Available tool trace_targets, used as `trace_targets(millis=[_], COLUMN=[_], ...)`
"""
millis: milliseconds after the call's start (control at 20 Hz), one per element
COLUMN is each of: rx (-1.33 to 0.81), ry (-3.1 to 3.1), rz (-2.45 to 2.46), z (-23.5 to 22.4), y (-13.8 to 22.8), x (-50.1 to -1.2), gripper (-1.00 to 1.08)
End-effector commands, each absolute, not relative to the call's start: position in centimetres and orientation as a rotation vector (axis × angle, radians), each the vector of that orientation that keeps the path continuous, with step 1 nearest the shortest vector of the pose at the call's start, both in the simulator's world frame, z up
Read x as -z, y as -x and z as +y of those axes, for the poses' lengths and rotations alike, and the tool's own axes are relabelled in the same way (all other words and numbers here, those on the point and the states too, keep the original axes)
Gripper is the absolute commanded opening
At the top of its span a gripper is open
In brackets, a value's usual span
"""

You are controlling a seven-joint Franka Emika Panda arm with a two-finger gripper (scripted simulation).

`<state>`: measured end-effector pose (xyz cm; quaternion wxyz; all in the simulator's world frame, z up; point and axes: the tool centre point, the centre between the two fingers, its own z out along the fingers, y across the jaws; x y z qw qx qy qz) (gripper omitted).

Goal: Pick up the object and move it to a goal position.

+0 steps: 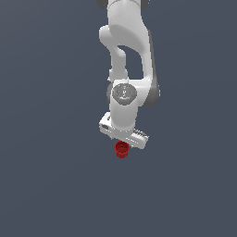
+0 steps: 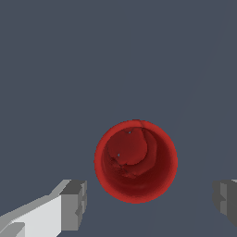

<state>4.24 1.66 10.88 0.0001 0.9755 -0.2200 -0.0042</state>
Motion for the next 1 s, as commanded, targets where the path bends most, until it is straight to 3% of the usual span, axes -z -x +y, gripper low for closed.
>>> trace_targets(millis=[0,650,950], rx=[0.007,0.001,0.001], ry=[-3.05,-3.03,-3.029], rz=[-0.751,-0.83,-0.834], z=[1.7,1.8,1.7], y=[-4.6,-5.0,-5.0], x=[-10.4,-9.4,-6.7], gripper=[1.0,1.0,1.0])
